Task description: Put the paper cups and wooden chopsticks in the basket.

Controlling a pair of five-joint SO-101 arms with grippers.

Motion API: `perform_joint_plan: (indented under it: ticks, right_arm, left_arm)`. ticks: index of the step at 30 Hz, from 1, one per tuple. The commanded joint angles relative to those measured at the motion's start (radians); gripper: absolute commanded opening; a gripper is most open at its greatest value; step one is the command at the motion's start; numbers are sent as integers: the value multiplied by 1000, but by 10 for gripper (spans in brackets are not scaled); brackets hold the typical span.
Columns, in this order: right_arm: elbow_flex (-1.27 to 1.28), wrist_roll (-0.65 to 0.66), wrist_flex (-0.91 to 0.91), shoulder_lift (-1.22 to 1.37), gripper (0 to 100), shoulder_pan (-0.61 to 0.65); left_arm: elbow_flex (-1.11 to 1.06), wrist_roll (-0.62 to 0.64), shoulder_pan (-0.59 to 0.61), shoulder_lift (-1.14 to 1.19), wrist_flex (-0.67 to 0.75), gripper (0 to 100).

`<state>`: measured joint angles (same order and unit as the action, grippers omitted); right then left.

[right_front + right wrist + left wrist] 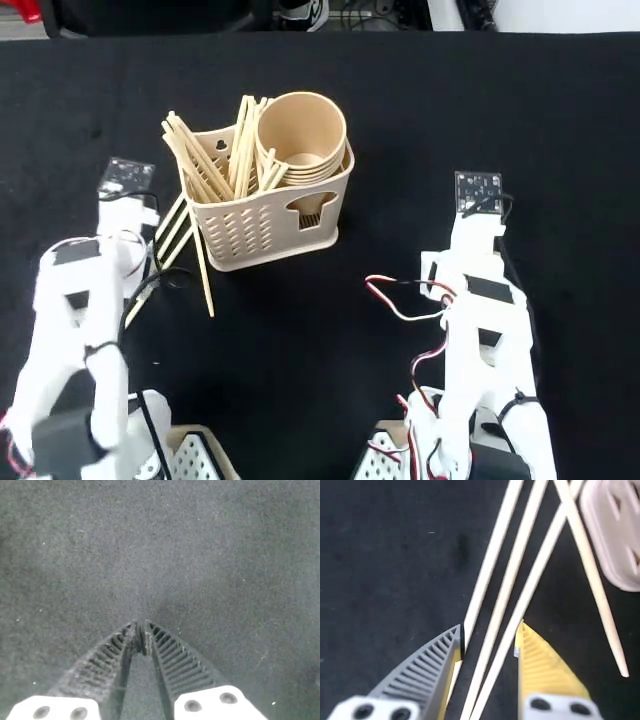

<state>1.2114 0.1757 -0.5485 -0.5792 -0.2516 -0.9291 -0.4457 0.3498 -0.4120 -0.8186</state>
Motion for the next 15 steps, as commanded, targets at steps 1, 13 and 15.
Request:
perform_joint_plan:
  ticks: [1, 13, 15]
  right_arm:
    - [-2, 12, 17, -2, 21, 6]
    - [-2, 12, 17, -2, 21, 5]
    - [-2, 12, 17, -2, 21, 5]
  left_arm:
    - [51, -9, -30, 107, 35, 181]
    - [283, -12, 18, 385, 34, 180]
    - [283, -20, 18, 385, 34, 146]
